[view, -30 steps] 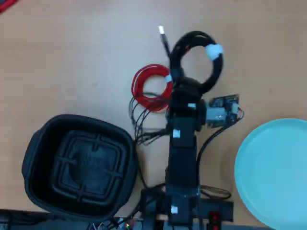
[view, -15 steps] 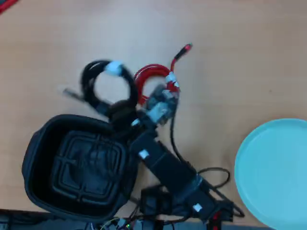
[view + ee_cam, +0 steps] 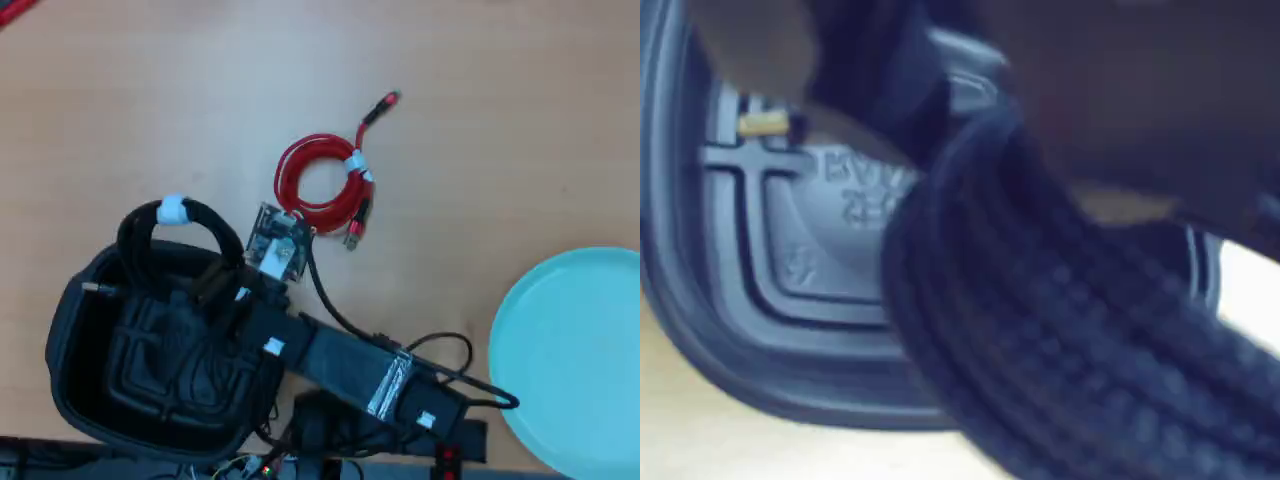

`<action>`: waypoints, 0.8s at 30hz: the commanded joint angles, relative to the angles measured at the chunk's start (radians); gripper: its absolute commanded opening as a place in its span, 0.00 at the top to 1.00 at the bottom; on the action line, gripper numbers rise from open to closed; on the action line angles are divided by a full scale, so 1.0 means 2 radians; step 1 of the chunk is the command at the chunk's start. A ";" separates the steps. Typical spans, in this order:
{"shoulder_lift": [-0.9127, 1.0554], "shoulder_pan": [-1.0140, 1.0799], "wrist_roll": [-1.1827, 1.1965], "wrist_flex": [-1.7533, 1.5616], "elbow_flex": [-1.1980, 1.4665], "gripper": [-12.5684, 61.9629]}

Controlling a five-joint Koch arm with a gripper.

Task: Put a black charging cable in a black bowl and put a red charging cable in a green bowl

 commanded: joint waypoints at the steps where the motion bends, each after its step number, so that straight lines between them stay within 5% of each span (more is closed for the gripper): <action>1: 0.024 -0.023 0.005 -0.102 -0.022 0.93; 24: 0.020 -0.225 0.005 -0.157 0.146 0.93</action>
